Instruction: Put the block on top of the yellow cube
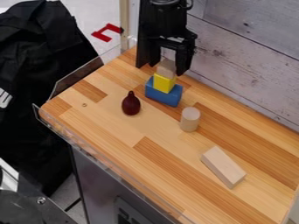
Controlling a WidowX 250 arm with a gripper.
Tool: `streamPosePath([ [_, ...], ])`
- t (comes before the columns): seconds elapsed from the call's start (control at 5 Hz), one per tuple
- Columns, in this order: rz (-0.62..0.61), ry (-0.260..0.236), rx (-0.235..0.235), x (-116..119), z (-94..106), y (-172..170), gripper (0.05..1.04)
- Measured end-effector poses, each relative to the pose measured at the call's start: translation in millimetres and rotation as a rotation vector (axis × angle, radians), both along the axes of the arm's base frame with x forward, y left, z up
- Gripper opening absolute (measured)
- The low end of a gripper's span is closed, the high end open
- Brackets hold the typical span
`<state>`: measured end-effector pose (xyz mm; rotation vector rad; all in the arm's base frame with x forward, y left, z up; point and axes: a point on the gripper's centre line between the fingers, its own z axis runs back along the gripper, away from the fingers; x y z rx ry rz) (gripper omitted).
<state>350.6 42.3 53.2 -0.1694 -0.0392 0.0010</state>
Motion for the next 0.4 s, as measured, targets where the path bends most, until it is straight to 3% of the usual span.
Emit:
streamPosePath([
  [0.2,0.004,-0.072,0.009,-0.7,25.8,-3.0,0.999],
  [0.4,-0.004,-0.134,0.056,-5.2,55.4,-7.6,0.999],
])
